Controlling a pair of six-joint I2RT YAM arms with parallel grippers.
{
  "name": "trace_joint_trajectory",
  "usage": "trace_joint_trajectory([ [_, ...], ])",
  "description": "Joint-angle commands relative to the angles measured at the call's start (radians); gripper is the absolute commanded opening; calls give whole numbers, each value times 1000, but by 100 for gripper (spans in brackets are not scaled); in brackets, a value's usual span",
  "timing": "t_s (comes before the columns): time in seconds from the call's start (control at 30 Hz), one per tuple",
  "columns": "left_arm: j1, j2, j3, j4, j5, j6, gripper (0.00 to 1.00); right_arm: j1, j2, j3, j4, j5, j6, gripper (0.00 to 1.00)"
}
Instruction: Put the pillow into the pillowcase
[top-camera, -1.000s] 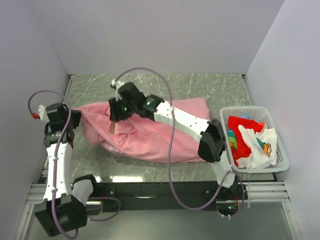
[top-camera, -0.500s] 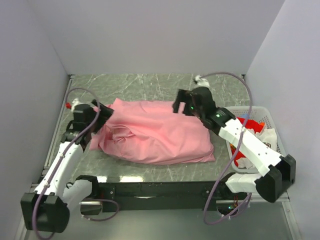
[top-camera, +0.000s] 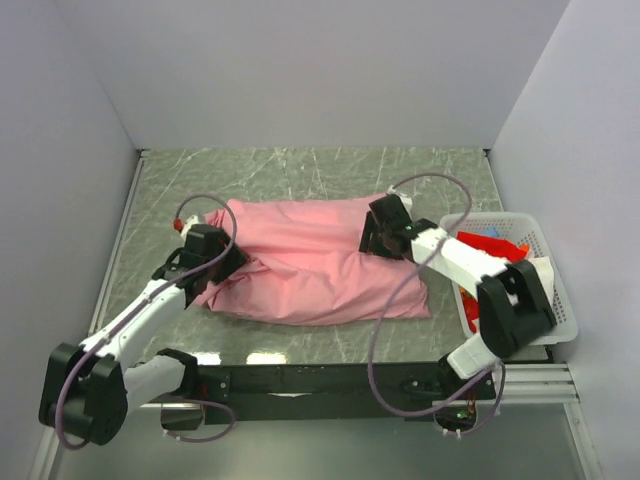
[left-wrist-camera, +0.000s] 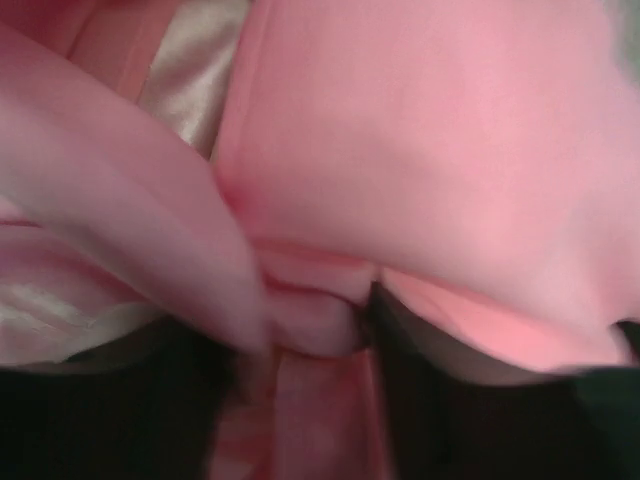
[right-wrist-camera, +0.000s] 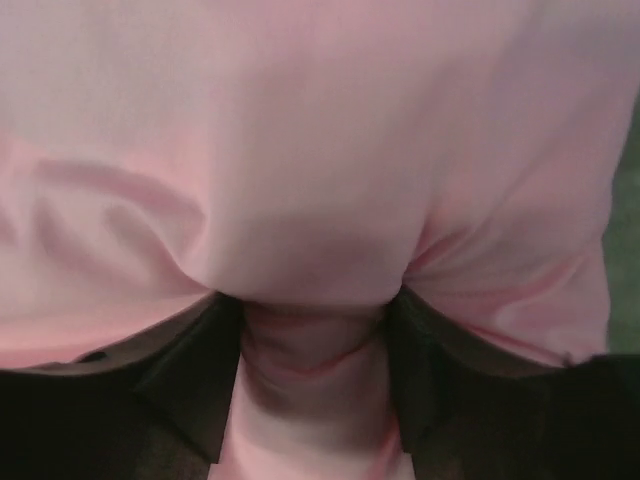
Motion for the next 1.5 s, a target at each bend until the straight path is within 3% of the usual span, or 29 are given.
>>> trace_joint_trajectory([
  [0.0,-9,101,-74,151,131,-45,40,-4,215,146,72,-109,2,42],
  [0.03,-9,118,-85,175,151,-72,31,-12,277,234,57,-106,-19,24],
  [0.07,-10,136,-95,251,177,-91,19,-21,308,290,39,-100,-33,15],
  [0.13,-25,202,-123,354,243,-163,10,-53,391,476,-30,-80,-74,7],
  [0.2,-91,298,-82,457,255,-197,5,-78,451,627,-128,-30,-102,7],
  [0.23,-146,336,-48,468,260,-207,1,-105,509,781,-165,-19,-126,7],
  [0.37,-213,445,128,418,231,-191,1,-158,568,1013,-311,36,-159,7],
  [0.4,-208,421,130,401,229,-188,1,-167,556,1010,-316,41,-162,10],
  [0.47,-188,373,113,358,194,-171,13,-205,473,903,-255,24,-156,14],
  [0.5,-178,317,102,334,191,-172,26,-215,440,852,-224,11,-150,28],
  [0.53,-159,280,86,274,179,-180,48,-219,380,764,-197,1,-151,38],
  [0.6,-147,149,17,217,138,-206,71,-219,332,706,-153,-13,-154,57],
  [0.63,-135,97,-12,159,119,-241,79,-213,298,676,-147,-35,-154,61],
  [0.7,-115,-63,-81,76,16,-276,82,-178,266,657,-133,-42,-159,71],
  [0.73,-80,-118,-100,44,-10,-293,90,-158,240,654,-135,-33,-162,73],
  [0.8,-41,-254,-137,-79,-99,-307,91,-92,212,651,-147,-37,-163,74],
  [0.87,25,-342,-166,-165,-146,-321,80,-23,148,606,-121,-10,-176,74],
  [1.0,164,-361,-166,-181,-102,-260,64,164,44,473,-37,-58,-188,74],
  [1.2,211,-204,-91,12,4,-175,91,446,16,202,120,-60,-173,77],
  [1.33,211,-111,-34,97,36,-151,91,584,54,158,130,27,-156,77],
  [1.47,211,73,26,114,28,-155,87,621,117,174,98,133,-112,76],
])
